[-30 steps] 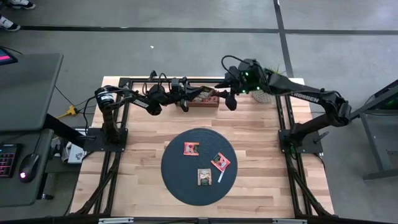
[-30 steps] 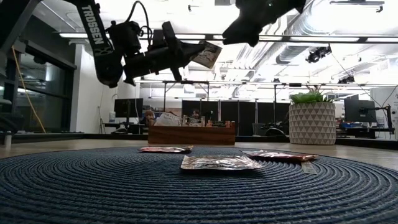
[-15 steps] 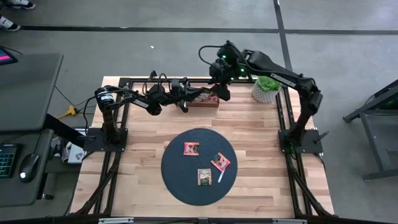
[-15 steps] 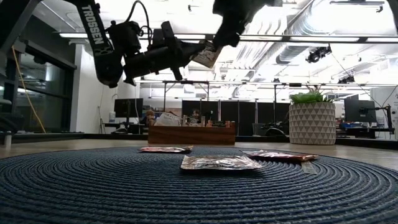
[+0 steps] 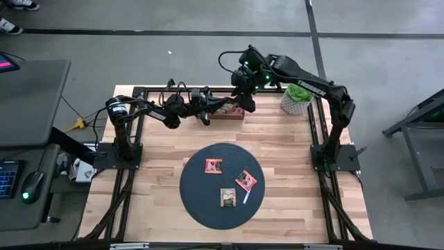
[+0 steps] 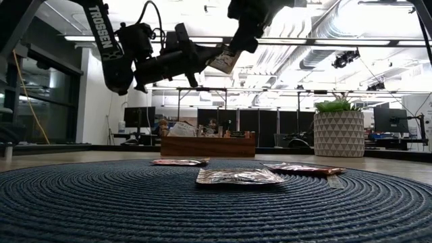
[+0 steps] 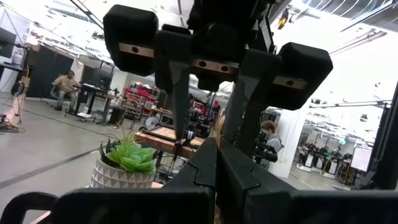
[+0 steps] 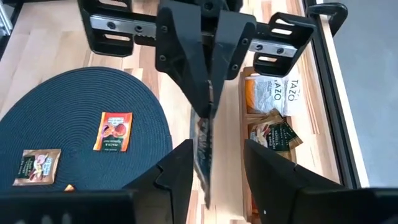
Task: Pick & Place Tea
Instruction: Put the brown tea bag into the middle section of the wooden organizer
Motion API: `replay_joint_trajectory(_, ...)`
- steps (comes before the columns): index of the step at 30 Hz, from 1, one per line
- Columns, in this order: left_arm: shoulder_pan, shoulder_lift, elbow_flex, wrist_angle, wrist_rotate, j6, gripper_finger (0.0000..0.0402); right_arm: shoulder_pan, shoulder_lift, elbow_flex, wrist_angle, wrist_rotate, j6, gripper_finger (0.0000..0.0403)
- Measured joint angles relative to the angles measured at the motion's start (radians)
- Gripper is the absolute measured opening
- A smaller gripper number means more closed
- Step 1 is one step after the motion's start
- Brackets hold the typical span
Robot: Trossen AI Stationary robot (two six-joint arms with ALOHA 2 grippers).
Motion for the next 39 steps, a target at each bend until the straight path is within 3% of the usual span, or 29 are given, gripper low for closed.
replay_joint_trajectory(13, 0.000, 0.000, 0.000, 0.000, -0.004, 0.000, 0.0000, 0.015, 0.017, -0.001, -0.006, 0.012, 0.003, 0.0122)
replay_joint_trajectory(20, 0.000, 0.000, 0.000, 0.000, -0.004, -0.008, 0.0000, 0.015, 0.015, -0.001, -0.023, 0.002, -0.057, 0.0011)
replay_joint_trajectory(34, 0.001, 0.000, 0.000, -0.014, -0.023, -0.001, 0.0001, 0.017, 0.018, -0.001, -0.033, 0.001, -0.063, 0.0001)
replay_joint_trajectory(39, 0.001, -0.001, -0.001, -0.003, -0.040, 0.019, 0.0029, 0.016, 0.017, -0.063, -0.028, -0.003, -0.051, 0.0001)
